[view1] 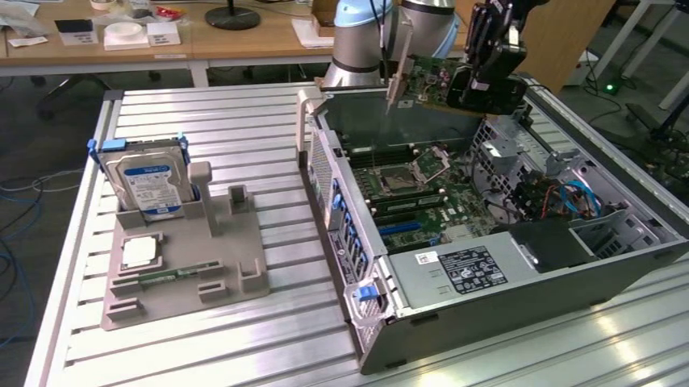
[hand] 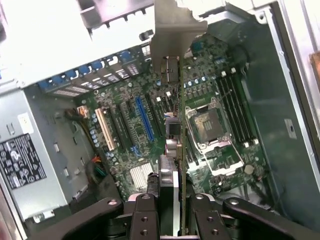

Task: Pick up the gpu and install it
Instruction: 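Insert the gpu into the slot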

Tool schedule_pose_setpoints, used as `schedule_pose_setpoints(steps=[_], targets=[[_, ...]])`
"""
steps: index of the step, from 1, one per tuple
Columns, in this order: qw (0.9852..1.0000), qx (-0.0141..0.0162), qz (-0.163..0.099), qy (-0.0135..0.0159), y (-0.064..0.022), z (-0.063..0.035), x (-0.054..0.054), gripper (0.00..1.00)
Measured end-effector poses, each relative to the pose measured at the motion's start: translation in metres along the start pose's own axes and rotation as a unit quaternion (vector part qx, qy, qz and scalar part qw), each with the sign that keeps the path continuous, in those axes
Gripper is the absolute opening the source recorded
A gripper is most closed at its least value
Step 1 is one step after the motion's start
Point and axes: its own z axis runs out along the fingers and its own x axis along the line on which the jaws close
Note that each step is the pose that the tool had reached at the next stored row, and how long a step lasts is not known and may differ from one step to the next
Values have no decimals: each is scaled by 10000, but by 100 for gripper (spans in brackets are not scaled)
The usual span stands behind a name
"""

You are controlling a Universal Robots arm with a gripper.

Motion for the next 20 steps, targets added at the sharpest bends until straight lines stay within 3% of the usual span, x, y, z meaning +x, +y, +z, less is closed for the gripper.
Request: schedule_pose_setpoints(steps=[4, 8, 11, 13, 19, 20], targets=[[9994, 0, -347, 3, 0, 0, 0, 28], [9987, -6, -511, -20, 0, 10, -3, 28], [9984, -19, -561, -71, 1, 24, -4, 28], [9981, -15, -607, -88, 1, 36, -5, 28], [9970, 117, -758, -124, 0, 72, -5, 28], [9966, 128, -807, -128, 0, 79, -5, 28]])
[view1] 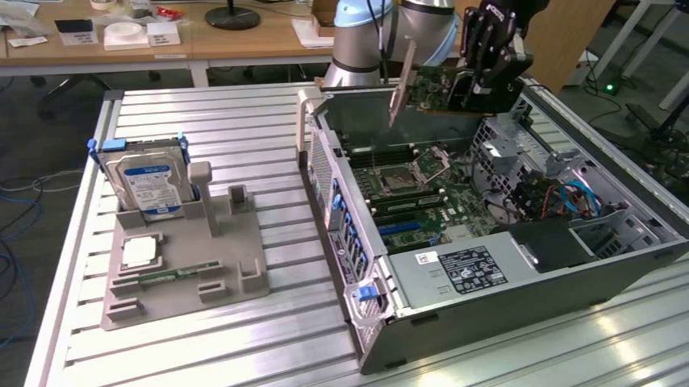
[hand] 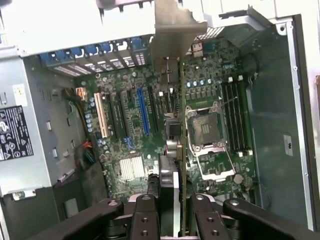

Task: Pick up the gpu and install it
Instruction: 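Insert the gpu into the slot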

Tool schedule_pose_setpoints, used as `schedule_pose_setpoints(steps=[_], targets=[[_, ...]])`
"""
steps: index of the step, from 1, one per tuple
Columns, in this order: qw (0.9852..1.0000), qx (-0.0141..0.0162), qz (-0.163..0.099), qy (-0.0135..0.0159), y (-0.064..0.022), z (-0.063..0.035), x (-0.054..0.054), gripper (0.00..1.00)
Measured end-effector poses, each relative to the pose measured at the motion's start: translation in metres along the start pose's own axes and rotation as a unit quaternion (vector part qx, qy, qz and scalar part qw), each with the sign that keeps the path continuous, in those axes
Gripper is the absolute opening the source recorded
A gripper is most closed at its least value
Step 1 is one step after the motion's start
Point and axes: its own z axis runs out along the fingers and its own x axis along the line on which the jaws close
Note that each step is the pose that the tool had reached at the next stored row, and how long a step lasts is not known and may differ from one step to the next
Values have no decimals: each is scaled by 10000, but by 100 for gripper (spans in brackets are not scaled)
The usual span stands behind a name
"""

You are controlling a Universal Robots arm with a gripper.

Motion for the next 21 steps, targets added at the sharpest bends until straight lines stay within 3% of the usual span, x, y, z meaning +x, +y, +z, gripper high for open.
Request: schedule_pose_setpoints(steps=[5, 12, 17, 21], targets=[[9992, -9, -390, -5, 0, 36, 0, 28], [9998, -4, -213, -3, 1, 162, 1, 28], [9983, -13, -583, -8, 4, 246, 3, 28], [9980, -20, -639, -7, 4, 317, 5, 28]])
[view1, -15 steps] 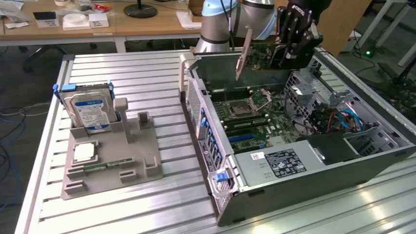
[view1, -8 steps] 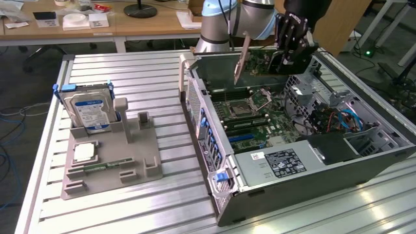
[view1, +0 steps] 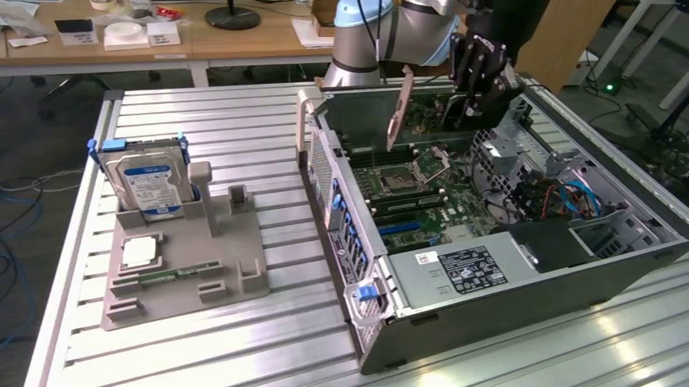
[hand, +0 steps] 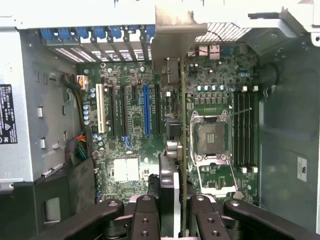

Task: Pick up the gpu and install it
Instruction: 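Insert the gpu into the slot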

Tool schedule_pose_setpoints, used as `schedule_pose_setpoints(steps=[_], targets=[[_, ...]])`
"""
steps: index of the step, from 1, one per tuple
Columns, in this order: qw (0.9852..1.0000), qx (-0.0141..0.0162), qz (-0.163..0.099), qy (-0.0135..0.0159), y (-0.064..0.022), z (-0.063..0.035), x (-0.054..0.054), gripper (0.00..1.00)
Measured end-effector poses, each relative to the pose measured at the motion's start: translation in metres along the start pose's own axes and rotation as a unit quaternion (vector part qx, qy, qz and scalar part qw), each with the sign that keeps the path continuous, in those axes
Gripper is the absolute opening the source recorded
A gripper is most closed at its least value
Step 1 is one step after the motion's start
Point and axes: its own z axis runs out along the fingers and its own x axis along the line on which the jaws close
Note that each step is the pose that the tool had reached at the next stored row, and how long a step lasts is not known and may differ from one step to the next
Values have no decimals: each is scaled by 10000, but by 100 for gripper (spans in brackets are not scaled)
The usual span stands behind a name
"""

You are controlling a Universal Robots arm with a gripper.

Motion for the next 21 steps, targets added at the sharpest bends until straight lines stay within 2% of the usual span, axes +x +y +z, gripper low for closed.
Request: schedule_pose_setpoints(steps=[3, 5, 11, 13, 15, 21], targets=[[10000, -5, -86, -3, 0, 47, -3, 28], [9999, -5, -111, -16, 1, 79, -1, 28], [9998, -7, -198, -16, 1, 165, 2, 28], [9998, -3, -202, -31, 1, 174, 5, 28], [9998, -2, -208, -66, 5, 195, 6, 28], [9998, -2, -209, -67, 87, 282, 12, 28]])
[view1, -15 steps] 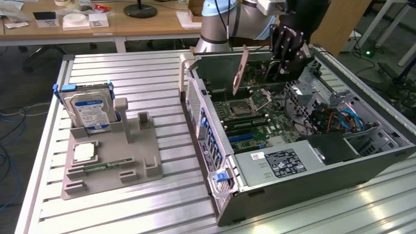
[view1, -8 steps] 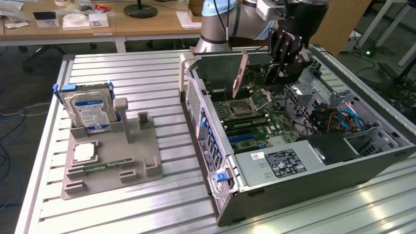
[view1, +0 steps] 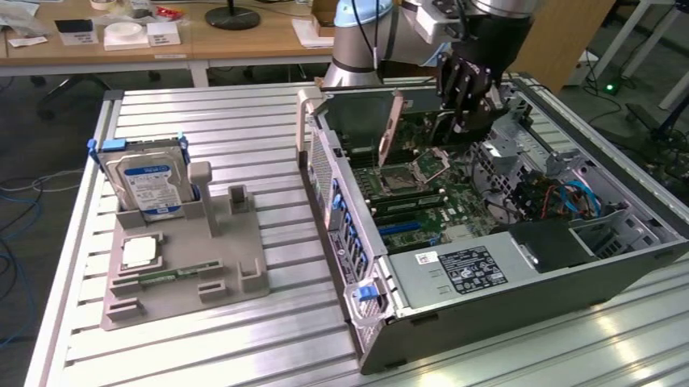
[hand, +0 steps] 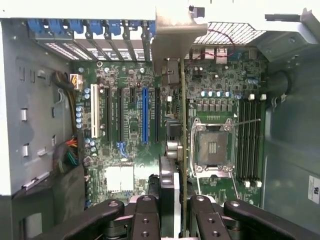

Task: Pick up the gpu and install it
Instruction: 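Insert the gpu into the slot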

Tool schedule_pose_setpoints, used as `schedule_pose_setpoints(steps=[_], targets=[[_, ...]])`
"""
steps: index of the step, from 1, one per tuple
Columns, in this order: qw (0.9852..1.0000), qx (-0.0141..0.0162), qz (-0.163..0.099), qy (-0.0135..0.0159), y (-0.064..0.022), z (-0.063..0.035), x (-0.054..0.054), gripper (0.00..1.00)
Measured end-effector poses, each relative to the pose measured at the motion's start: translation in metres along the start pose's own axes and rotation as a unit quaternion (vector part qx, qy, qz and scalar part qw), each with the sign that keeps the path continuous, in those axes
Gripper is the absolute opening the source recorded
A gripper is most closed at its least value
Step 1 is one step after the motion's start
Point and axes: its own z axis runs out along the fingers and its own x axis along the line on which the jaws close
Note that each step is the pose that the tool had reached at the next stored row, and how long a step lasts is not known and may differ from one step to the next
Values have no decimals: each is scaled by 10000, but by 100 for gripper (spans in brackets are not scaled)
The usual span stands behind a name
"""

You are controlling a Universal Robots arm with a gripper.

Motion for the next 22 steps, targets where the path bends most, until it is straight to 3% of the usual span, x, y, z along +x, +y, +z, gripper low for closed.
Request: schedule_pose_setpoints(steps=[14, 22], targets=[[10000, 3, 78, 17, 61, 250, 19, 28], [10000, 2, 81, 17, 122, 334, 50, 28]])
